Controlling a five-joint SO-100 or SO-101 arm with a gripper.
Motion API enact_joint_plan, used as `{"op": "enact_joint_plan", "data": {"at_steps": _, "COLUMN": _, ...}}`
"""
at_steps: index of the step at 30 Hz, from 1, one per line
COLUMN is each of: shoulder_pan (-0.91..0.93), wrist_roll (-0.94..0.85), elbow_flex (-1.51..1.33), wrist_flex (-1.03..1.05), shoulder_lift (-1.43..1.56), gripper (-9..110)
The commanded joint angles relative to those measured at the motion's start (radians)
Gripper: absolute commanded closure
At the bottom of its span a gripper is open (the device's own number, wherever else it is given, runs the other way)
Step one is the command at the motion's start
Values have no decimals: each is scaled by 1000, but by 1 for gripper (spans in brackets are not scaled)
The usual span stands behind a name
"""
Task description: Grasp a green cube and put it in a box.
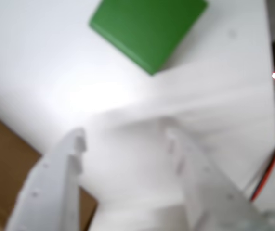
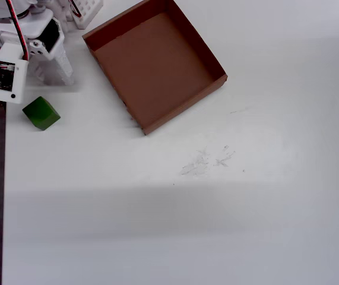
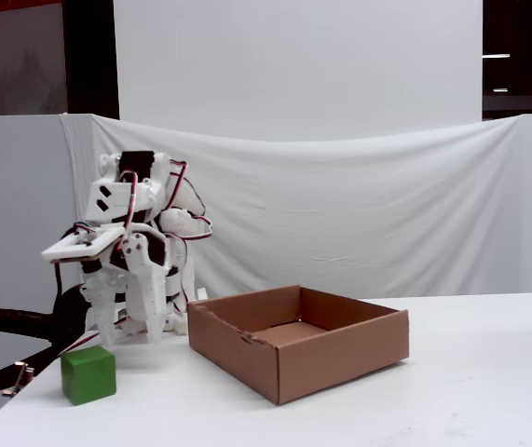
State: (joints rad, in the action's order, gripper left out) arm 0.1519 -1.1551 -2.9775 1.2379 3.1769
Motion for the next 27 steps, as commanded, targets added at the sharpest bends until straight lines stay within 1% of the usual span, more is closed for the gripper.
{"op": "enact_joint_plan", "data": {"at_steps": 1, "shoulder_pan": 3, "wrist_roll": 9, "elbow_flex": 6, "wrist_flex": 6, "shoulder_lift": 8, "gripper": 75}}
{"op": "enact_joint_plan", "data": {"at_steps": 5, "shoulder_pan": -18, "wrist_roll": 9, "elbow_flex": 6, "wrist_flex": -15, "shoulder_lift": 8, "gripper": 75}}
{"op": "enact_joint_plan", "data": {"at_steps": 10, "shoulder_pan": -18, "wrist_roll": -8, "elbow_flex": 8, "wrist_flex": -163, "shoulder_lift": -103, "gripper": 75}}
{"op": "enact_joint_plan", "data": {"at_steps": 17, "shoulder_pan": 20, "wrist_roll": -187, "elbow_flex": 26, "wrist_flex": -400, "shoulder_lift": -308, "gripper": 75}}
{"op": "enact_joint_plan", "data": {"at_steps": 19, "shoulder_pan": 43, "wrist_roll": -278, "elbow_flex": 72, "wrist_flex": -382, "shoulder_lift": -365, "gripper": 75}}
{"op": "enact_joint_plan", "data": {"at_steps": 21, "shoulder_pan": 60, "wrist_roll": -321, "elbow_flex": 146, "wrist_flex": -330, "shoulder_lift": -433, "gripper": 75}}
{"op": "enact_joint_plan", "data": {"at_steps": 24, "shoulder_pan": 64, "wrist_roll": -356, "elbow_flex": 272, "wrist_flex": -235, "shoulder_lift": -531, "gripper": 75}}
{"op": "enact_joint_plan", "data": {"at_steps": 27, "shoulder_pan": 58, "wrist_roll": -383, "elbow_flex": 360, "wrist_flex": -184, "shoulder_lift": -601, "gripper": 75}}
